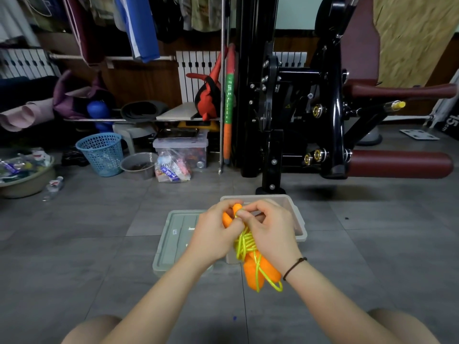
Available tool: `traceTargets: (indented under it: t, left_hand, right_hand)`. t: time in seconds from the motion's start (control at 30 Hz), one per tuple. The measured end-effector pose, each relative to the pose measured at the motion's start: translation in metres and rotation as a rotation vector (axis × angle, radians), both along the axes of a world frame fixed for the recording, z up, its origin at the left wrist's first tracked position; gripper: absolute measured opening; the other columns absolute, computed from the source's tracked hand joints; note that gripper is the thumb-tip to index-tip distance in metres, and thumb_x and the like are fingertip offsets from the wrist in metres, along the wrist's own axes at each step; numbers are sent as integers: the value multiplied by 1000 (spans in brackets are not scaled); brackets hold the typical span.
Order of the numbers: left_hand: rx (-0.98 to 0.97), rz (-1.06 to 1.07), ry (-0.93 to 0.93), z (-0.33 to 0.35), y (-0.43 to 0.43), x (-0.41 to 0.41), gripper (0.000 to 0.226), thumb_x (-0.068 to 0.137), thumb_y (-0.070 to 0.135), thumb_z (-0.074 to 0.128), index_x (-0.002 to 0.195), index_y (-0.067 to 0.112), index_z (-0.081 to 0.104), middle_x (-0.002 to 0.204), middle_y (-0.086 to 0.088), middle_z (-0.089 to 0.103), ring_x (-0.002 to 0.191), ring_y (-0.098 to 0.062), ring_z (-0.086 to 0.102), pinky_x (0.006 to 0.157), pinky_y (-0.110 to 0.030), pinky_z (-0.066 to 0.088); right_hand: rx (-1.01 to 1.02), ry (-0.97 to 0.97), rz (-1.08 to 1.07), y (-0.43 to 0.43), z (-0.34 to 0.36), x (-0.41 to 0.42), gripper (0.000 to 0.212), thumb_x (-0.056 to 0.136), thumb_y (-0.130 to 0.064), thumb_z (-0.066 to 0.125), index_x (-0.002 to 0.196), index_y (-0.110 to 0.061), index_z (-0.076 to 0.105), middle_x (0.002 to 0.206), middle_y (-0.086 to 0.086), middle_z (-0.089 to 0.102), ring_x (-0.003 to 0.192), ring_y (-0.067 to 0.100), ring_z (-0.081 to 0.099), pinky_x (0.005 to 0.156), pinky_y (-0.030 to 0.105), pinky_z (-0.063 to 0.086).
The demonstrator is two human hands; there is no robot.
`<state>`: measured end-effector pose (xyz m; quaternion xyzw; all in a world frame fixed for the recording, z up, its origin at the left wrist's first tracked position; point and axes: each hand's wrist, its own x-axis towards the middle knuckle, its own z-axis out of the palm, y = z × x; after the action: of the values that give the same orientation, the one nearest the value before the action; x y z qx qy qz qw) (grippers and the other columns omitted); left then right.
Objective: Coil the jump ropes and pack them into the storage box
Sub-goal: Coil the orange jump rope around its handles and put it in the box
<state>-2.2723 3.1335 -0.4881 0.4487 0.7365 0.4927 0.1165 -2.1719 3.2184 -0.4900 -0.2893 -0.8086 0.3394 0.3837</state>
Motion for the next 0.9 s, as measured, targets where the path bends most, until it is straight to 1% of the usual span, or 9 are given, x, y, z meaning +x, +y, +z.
traceTargets:
  t: [0.07,0.17,0.33,0.43,0.53,0.6,0.73,0.83,0.9]
  left_hand:
    - [6,-12,64,3,1,-1,41,76,43,50,112,30,64,89,9,66,81,-7,58,73,-15,43]
    - [8,13,187,6,5,-4,30,88,23,56,117,24,63,101,7,65,88,-7,55,68,-6,35]
    - [6,71,189,6,16,-1,30,89,23,52,118,24,60,112,7,61,92,-3,48,71,-6,31]
    - [-9,91,178,10,21,-4,28,89,25,51,114,26,61,98,5,63,81,-8,52,65,-16,34]
    - [-52,86,175,12,24,-11,23,90,26,49,108,26,62,76,7,56,65,-7,48,52,-14,31]
    - [-43,101,180,12,25,-14,23,90,22,48,107,25,63,77,6,56,67,-10,49,51,-15,30]
    - [-18,114,234,11,25,-14,15,89,11,46,81,20,55,73,3,50,75,-23,52,58,-23,24]
    - [21,143,216,11,20,-20,20,91,14,51,101,16,68,85,2,62,85,-17,57,64,-13,30]
    - [3,183,176,13,16,-27,24,91,20,54,111,19,68,88,2,66,88,-17,60,67,-13,34]
  right_hand:
    - [40,-11,-13,1,5,-1,14,81,-28,69,72,-34,61,78,-14,62,81,-3,55,65,5,38]
    - [43,-78,-37,3,10,-5,13,87,-30,62,75,-29,57,77,-12,59,74,-3,53,59,8,34]
    - [31,-119,-102,1,14,-18,17,94,-33,50,83,-20,51,80,-7,55,69,4,51,53,12,30]
    - [86,-83,-50,8,19,-22,15,93,-28,53,81,-19,52,83,-7,53,74,5,51,58,15,36]
    - [120,-64,-2,15,18,-27,14,88,-27,61,76,-21,56,81,-8,56,76,5,53,64,18,42]
    - [80,-23,-17,18,16,-31,14,84,-28,66,74,-22,61,77,-8,59,75,5,55,65,16,43]
    - [-108,112,-65,16,20,-35,17,83,-33,68,72,-21,64,70,-10,64,73,1,58,63,7,42]
    - [-145,73,19,14,15,-33,5,84,-31,66,86,-26,66,83,-12,68,81,-3,61,75,11,47]
    - [-284,22,201,12,10,-31,20,81,-31,67,101,-33,64,99,-12,69,93,0,64,87,27,52]
